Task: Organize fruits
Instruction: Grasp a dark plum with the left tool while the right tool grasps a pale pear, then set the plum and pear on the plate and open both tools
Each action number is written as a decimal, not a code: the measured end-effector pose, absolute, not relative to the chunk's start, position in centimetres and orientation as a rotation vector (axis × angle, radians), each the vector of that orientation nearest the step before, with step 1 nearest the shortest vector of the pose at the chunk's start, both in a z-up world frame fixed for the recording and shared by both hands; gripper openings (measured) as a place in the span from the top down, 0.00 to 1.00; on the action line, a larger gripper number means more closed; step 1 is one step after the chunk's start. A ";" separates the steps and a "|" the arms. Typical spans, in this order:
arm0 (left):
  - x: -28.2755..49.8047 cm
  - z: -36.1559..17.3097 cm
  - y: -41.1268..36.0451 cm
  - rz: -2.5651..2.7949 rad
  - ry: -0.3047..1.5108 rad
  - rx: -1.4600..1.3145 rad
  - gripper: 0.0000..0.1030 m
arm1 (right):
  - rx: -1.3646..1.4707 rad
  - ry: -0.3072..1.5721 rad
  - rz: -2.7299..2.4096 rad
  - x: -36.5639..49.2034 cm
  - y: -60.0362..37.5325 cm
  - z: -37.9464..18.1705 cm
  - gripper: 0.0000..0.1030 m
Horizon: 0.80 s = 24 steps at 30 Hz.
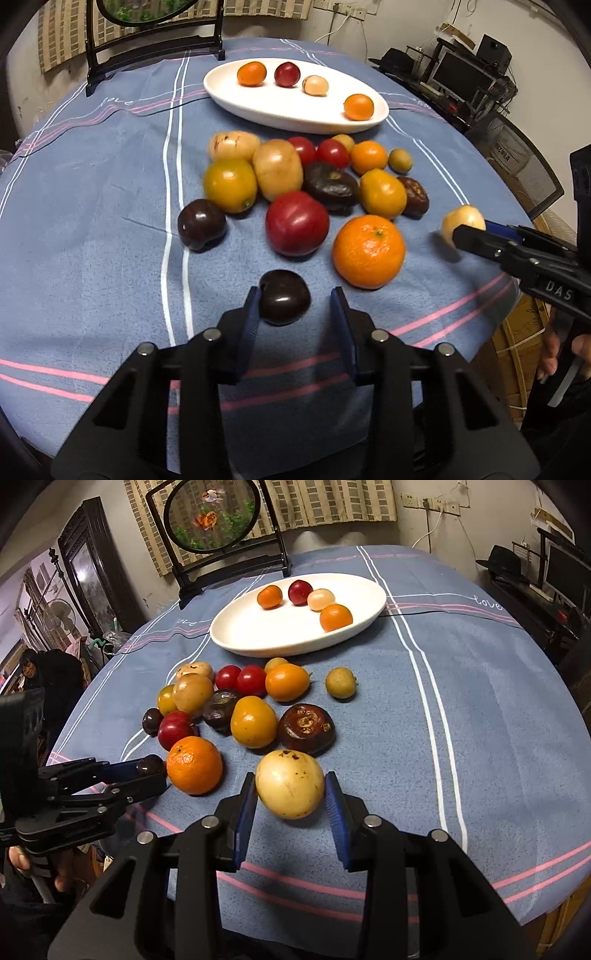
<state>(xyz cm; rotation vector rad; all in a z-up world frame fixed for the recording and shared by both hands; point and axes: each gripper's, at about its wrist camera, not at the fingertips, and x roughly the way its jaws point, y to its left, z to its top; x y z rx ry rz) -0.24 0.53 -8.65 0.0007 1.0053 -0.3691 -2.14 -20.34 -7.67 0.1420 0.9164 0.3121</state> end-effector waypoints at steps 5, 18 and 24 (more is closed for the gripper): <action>-0.4 -8.2 0.8 -0.363 0.992 -0.005 0.74 | 0.143 0.913 0.319 -2.1 -20.2 -7.6 0.64; -0.8 -5.9 2.1 -0.359 0.924 -0.030 0.74 | 0.134 0.898 0.325 -2.2 -19.7 -6.8 0.64; -0.1 -4.5 2.5 -0.359 0.892 -0.025 0.74 | 0.135 0.887 0.322 -1.4 -19.6 -6.2 0.64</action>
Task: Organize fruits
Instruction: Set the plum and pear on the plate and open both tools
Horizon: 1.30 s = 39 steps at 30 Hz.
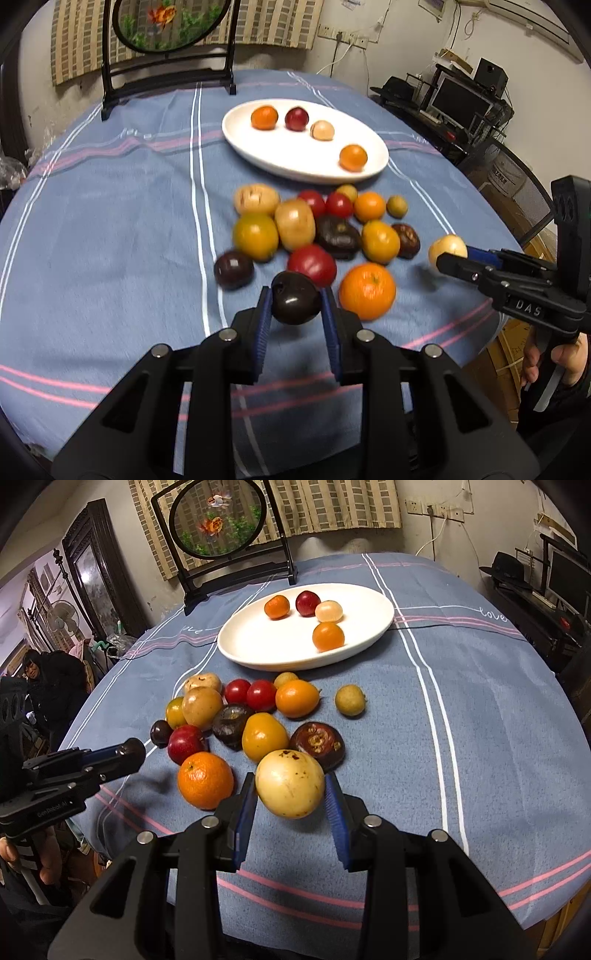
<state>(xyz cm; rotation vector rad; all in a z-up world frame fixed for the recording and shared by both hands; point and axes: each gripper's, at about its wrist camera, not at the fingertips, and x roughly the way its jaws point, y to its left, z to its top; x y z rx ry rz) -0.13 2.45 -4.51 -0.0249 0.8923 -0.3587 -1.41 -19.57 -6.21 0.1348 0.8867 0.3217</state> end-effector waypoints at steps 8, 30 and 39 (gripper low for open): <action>3.2 -2.1 2.2 -0.351 0.839 -0.003 0.74 | 0.129 0.848 0.326 1.2 -19.4 -4.5 0.64; 26.6 -3.8 -0.9 -0.302 0.991 -0.039 0.73 | -0.060 0.976 0.403 22.9 -13.5 -4.7 0.64; 27.9 -3.5 -0.8 -0.275 0.959 -0.049 0.41 | -0.111 0.953 0.324 24.9 -13.4 -5.6 0.44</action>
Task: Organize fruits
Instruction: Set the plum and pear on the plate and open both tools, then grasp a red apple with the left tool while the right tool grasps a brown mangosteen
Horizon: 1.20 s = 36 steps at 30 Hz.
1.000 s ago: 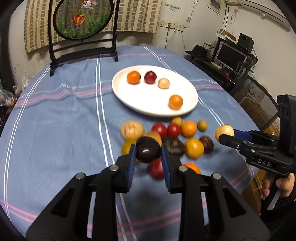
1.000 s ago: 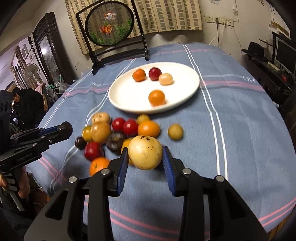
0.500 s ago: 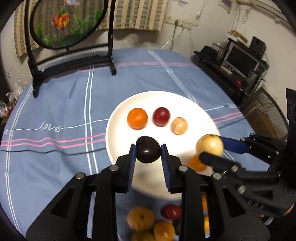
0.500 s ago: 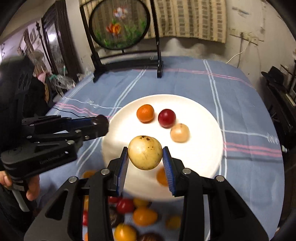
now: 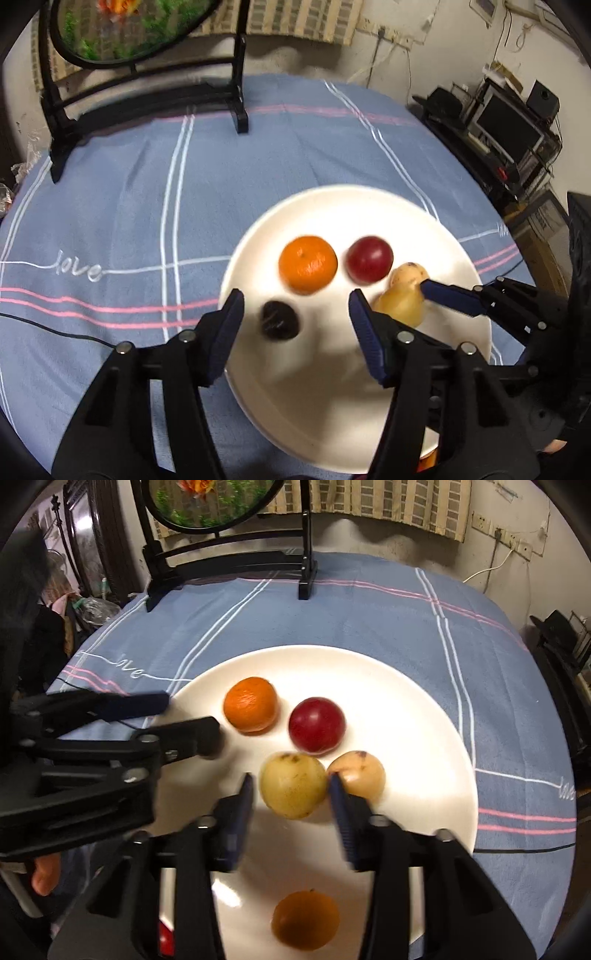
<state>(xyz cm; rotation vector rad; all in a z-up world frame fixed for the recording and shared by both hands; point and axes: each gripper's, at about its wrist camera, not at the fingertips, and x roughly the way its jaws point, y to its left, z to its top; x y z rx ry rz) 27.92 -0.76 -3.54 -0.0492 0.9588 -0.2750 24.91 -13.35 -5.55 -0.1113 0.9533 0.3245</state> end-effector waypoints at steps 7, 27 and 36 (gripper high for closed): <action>21.9 0.3 0.6 -0.291 0.869 -0.056 0.30 | -0.099 0.861 0.298 19.8 -16.1 -1.5 0.40; 5.2 -2.4 3.4 -0.272 0.853 -0.066 0.24 | 0.076 0.842 0.231 3.9 -19.3 -2.3 0.40; 3.1 -4.3 3.6 -0.291 0.905 -0.053 0.23 | 0.060 0.959 0.222 2.0 -19.7 -7.1 0.40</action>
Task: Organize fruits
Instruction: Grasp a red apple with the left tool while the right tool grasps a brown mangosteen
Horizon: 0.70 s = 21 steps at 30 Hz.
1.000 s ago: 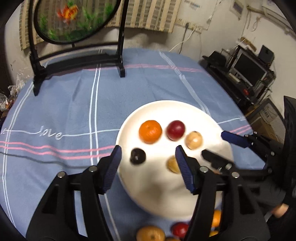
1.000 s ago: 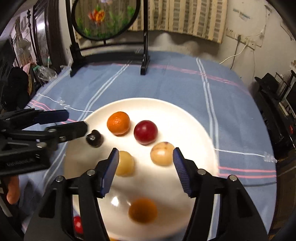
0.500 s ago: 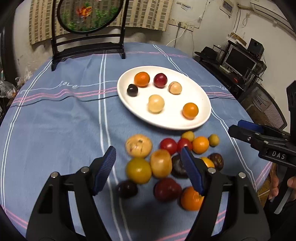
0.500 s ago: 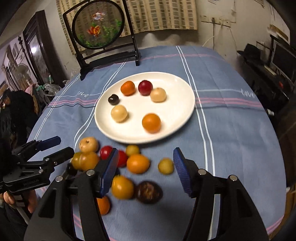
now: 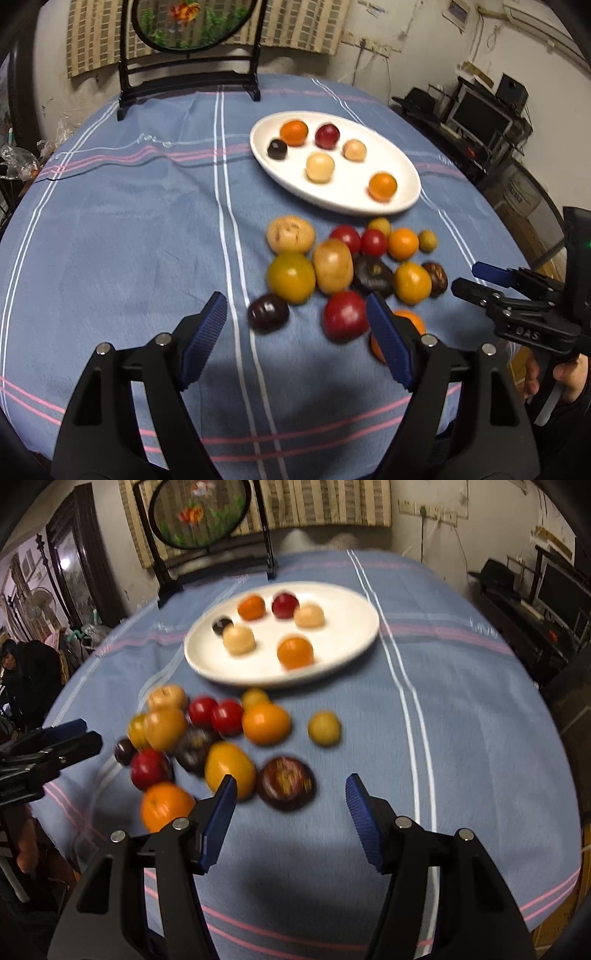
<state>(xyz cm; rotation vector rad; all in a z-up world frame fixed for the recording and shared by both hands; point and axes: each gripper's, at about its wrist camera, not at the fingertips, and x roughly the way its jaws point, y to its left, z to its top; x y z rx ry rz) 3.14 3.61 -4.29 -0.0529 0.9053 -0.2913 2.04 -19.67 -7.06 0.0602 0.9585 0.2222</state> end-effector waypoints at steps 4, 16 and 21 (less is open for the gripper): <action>2.3 -5.2 3.0 -0.306 0.931 -0.020 0.23 | 0.044 0.965 0.206 2.0 -20.0 -8.1 0.40; 1.9 -7.4 2.5 -0.297 1.001 0.001 0.23 | -0.049 0.933 0.237 4.2 -18.6 -10.1 0.59; 2.4 -7.7 2.2 -0.316 1.007 -0.028 0.23 | 0.023 0.949 0.251 3.5 -19.6 -9.9 0.59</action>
